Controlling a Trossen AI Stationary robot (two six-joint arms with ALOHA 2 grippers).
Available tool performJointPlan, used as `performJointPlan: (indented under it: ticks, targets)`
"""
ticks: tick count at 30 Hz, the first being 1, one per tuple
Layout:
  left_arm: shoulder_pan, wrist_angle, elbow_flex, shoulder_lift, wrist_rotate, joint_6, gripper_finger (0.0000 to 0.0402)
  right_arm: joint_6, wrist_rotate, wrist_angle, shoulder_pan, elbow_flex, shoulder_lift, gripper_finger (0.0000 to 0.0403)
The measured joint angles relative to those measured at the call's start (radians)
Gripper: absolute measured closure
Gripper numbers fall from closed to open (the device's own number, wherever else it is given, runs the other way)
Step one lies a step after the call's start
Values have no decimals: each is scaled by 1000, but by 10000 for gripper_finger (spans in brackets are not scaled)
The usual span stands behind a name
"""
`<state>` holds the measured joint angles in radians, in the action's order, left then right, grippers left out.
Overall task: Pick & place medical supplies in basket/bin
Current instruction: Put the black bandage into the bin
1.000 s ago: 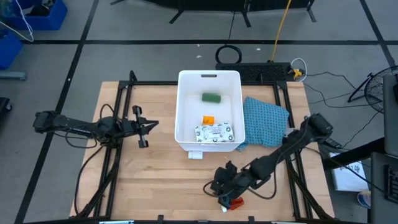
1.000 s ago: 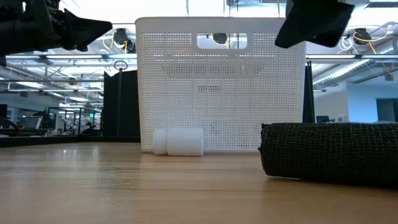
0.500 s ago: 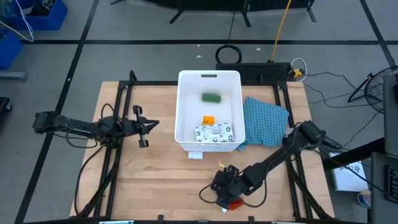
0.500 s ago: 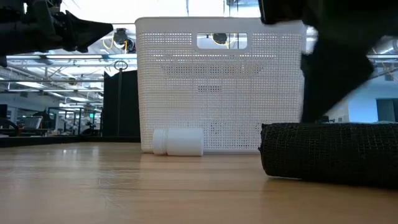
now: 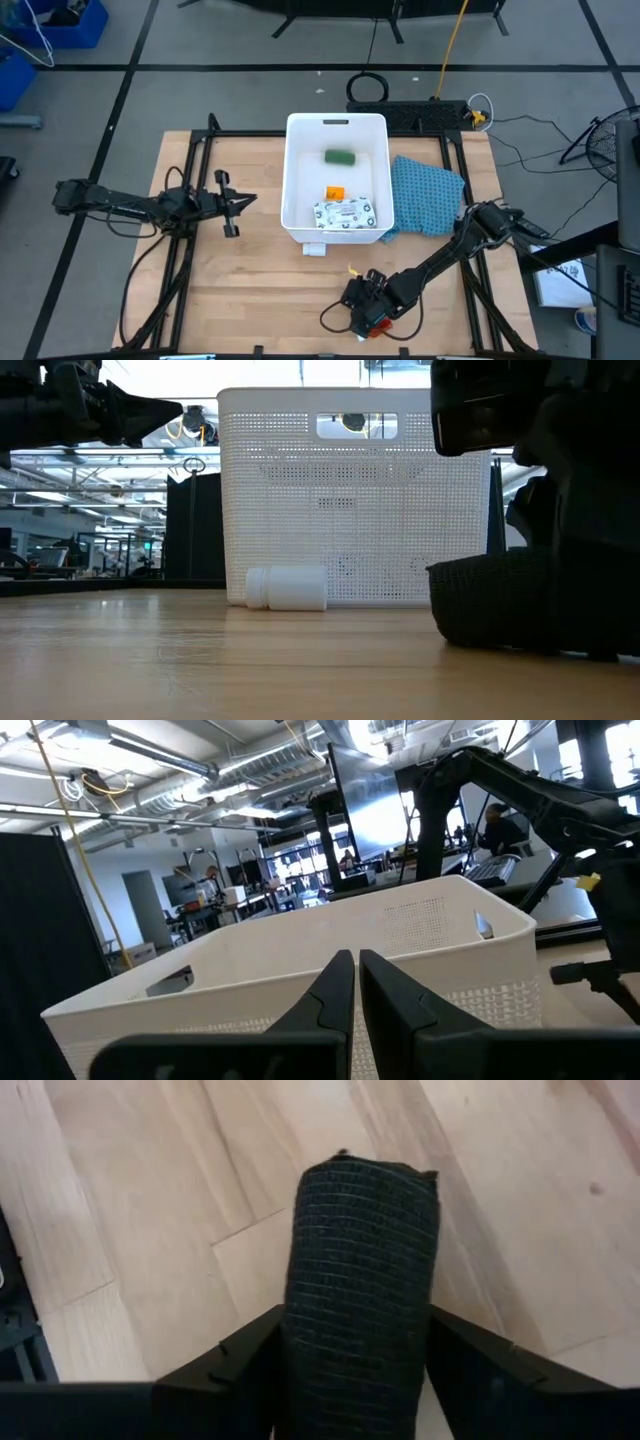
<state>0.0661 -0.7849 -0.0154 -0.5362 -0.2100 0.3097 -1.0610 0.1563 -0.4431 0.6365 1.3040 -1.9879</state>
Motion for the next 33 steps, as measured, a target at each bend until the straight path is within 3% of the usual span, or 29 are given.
performJointPlan:
  ticks: [6, 10, 14, 19, 26, 30, 33]
  targets:
    - [0, 0, 0, 0, 0, -4, 376, 143, 7, -7, 1, -8, 54, 268]
    - [0, 3, 0, 0, 0, -11, 376, 401, 23, 19, 7, -7, 155, 315]
    - [0, 7, 0, 0, 0, -21, 376, 699, 55, 169, 20, -77, 293, 323]
    - [0, 13, 0, 0, 0, -24, 376, 908, 56, 492, 7, -325, 574, 309]
    - [0, 27, 0, 0, 0, -55, 376, 943, 130, 984, -30, -812, 996, 317]
    - [0, 28, 0, 0, 0, -76, 376, 986, 162, 1186, -33, -1001, 1146, 319]
    - [0, 30, 0, 0, 0, -83, 376, 970, 214, 1240, -33, -1086, 1200, 319]
